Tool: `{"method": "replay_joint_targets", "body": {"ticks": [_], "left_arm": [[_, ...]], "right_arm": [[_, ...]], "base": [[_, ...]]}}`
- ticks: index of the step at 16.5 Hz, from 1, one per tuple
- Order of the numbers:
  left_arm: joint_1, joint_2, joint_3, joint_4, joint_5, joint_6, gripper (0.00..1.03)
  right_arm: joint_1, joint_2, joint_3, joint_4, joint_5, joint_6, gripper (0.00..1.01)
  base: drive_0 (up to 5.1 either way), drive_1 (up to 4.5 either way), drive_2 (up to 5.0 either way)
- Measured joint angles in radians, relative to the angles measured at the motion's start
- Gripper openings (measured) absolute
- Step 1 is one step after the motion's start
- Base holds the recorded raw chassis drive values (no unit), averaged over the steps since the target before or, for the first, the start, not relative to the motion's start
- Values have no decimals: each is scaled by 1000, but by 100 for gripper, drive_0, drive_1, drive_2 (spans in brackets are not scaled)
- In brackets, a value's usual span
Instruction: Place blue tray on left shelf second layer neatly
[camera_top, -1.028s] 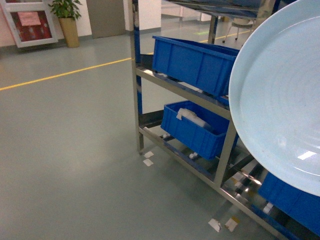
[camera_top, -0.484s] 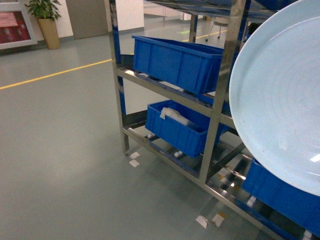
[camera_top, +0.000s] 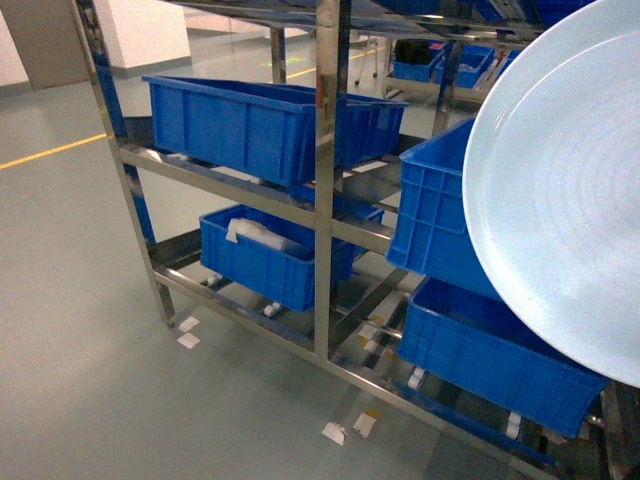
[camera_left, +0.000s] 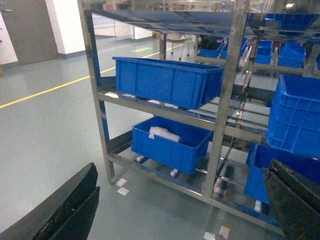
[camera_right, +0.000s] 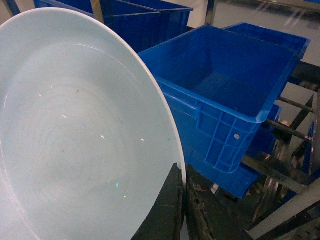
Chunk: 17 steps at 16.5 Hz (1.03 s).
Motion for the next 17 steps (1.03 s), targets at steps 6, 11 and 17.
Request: {"method": "replay_joint_targets", "body": {"ticks": [6,11,17], "left_arm": [[0,0,0,1,-1,0,98],[0,0,0,1,-1,0,98],[2,0,0,-1,-4,0,98]], "right_arm": [[0,0,0,0,-1,0,2],[0,0,0,1,-1,0,2],[1,6,0,0,-5,0,2]], "base": [[-6,210,-221],[-9,421,-439],[-55,16,-127]]}}
